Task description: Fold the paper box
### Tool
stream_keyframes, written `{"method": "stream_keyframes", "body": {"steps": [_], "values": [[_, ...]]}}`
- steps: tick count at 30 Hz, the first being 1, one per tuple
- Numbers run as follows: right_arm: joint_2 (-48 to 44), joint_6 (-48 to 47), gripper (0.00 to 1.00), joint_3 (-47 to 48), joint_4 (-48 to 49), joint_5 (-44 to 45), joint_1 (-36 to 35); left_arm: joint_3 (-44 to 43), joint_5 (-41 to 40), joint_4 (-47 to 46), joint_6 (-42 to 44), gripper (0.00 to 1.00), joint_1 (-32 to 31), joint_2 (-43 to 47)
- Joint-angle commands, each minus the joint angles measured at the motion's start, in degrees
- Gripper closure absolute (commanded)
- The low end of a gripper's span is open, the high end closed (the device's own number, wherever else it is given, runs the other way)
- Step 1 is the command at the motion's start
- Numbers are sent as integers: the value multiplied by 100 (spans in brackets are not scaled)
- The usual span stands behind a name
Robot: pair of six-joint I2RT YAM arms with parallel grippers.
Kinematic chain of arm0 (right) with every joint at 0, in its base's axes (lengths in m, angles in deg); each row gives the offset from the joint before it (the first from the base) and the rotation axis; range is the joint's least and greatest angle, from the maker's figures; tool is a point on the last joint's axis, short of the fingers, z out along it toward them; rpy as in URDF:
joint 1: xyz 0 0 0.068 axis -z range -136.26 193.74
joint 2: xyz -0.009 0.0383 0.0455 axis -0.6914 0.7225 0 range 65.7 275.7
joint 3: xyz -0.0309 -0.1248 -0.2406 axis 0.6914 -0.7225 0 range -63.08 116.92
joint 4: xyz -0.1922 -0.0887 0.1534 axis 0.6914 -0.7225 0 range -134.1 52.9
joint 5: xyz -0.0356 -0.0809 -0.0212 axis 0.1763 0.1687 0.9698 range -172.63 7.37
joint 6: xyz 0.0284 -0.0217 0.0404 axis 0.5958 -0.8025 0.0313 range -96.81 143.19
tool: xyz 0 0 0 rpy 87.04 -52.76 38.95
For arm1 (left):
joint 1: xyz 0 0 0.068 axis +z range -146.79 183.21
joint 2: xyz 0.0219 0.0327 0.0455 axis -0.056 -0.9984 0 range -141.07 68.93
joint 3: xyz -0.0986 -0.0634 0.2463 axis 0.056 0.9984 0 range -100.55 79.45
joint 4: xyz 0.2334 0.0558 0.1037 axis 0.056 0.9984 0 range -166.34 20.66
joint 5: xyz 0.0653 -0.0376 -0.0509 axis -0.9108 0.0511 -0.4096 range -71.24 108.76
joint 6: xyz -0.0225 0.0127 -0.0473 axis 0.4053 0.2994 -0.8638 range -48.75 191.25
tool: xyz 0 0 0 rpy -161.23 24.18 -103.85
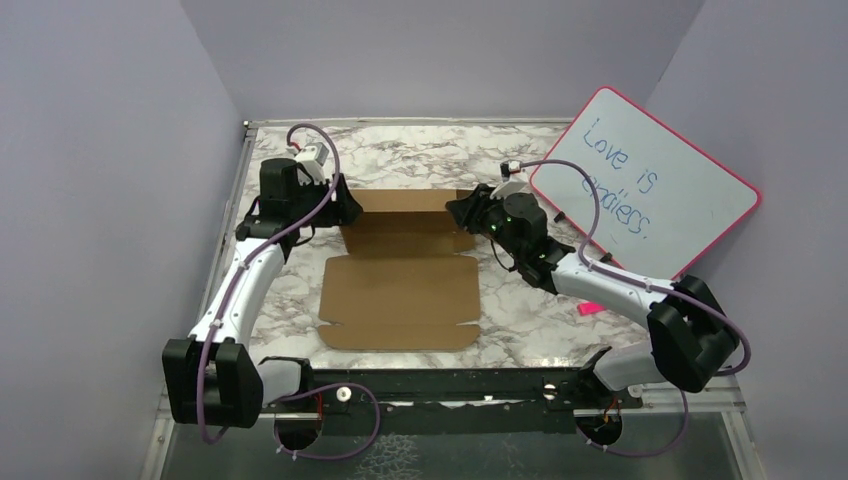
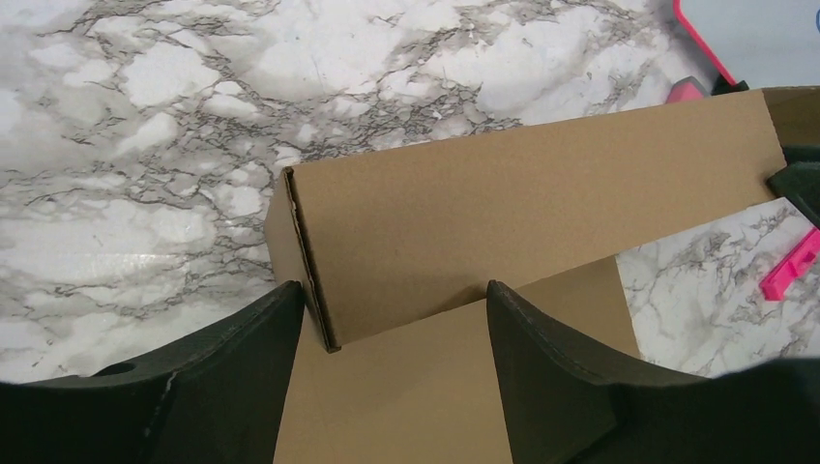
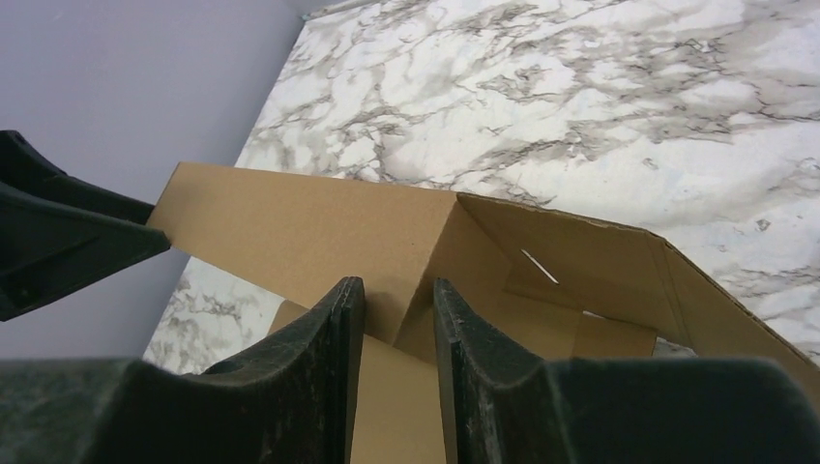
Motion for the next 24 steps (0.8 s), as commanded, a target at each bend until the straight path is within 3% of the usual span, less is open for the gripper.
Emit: {"method": "stream_keyframes", "body": {"steps": [1,7,14,19,24], "values": [[-99,-75,61,-42,364,-498,15,85,-173,7,109,27,135,366],[-657,-1055,47,-65,-165,-78,49,80,-929,38,283,19,143,771],[-1516,-2132,42,-447,-690,353,72,-109,-1204,164,259,17,44,1228],[-1750,-2506,41,-702,-810,1082,119,-31,-1591,160,-16,17,-847,1467],[-1625,-2703,39,-908,-598,1152,318,101,-2188,159,-518,18,-2111,1455]]}}
